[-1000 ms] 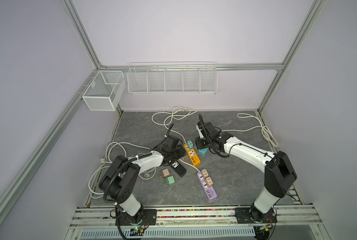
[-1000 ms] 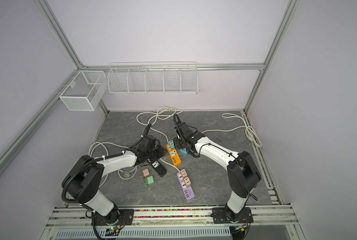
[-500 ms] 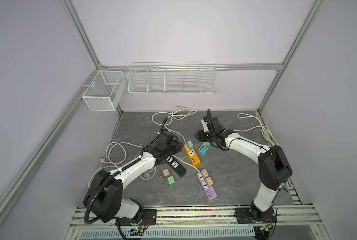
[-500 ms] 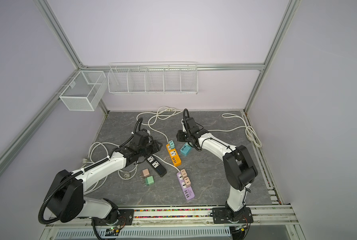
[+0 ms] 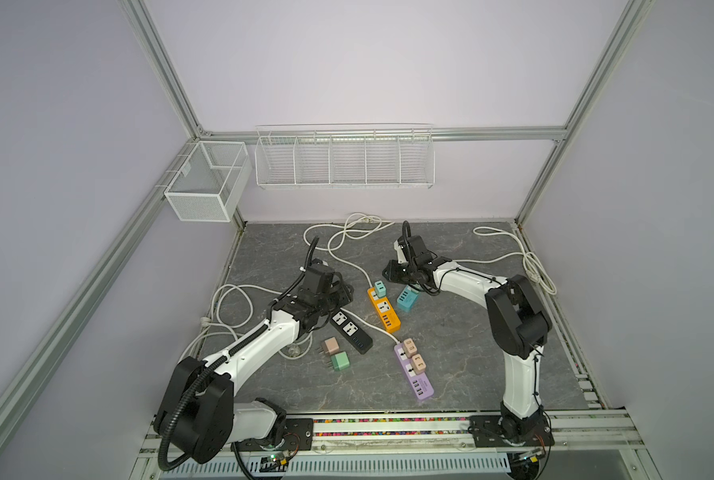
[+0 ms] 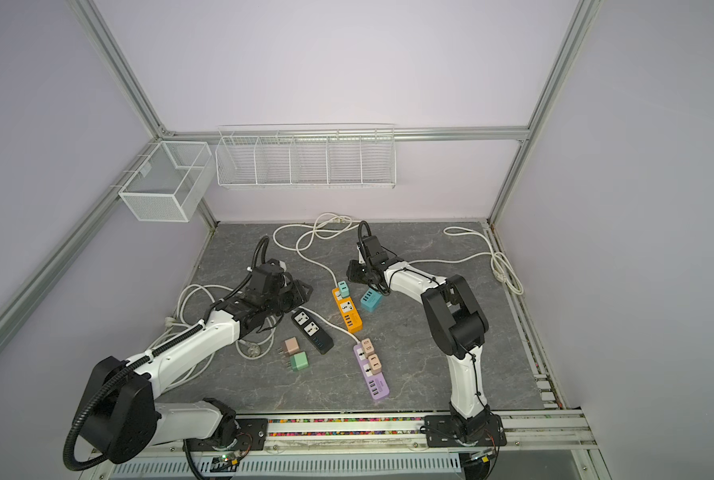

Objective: Pull the plug off the socket
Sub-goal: 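Carry the teal adapter past the orange strip, set it down, open right gripper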

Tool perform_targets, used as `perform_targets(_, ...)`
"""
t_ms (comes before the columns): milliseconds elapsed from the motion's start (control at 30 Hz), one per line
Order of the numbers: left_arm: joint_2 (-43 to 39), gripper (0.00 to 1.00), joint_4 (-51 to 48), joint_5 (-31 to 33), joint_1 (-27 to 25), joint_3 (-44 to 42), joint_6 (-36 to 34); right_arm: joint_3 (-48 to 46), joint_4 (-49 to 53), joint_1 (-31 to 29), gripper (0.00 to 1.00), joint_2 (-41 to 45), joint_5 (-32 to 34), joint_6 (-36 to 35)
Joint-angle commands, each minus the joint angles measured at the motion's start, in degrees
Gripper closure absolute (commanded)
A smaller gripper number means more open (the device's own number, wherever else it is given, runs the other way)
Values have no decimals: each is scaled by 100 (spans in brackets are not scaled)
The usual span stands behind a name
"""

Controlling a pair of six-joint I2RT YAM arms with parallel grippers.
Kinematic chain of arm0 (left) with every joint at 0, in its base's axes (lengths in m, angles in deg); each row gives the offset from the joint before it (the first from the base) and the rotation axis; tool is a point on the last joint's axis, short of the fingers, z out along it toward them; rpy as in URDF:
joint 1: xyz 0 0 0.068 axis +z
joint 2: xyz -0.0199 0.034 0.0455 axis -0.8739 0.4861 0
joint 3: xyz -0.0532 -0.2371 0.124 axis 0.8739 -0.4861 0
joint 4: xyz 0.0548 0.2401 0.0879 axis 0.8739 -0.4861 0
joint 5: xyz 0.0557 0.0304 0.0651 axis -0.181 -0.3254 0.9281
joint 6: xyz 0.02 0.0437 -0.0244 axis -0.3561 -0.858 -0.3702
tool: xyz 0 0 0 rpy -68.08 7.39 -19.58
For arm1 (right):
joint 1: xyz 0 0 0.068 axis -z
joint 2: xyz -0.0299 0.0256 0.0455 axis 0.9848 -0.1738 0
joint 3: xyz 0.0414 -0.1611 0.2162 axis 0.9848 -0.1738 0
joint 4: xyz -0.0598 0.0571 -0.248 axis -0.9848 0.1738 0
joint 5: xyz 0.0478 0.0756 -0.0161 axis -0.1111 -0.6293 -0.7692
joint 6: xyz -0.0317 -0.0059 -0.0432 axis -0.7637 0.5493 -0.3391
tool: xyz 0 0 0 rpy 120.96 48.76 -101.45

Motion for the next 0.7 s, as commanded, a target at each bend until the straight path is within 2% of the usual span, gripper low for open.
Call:
perform_targets(0, -105, 54, -3, 1, 61, -110, -95, 277, -110, 29, 69, -242, -73, 115)
perform_targets(667, 316, 52, 350, -359, 84, -108, 58, 937, 533, 33, 66, -878, 415, -183)
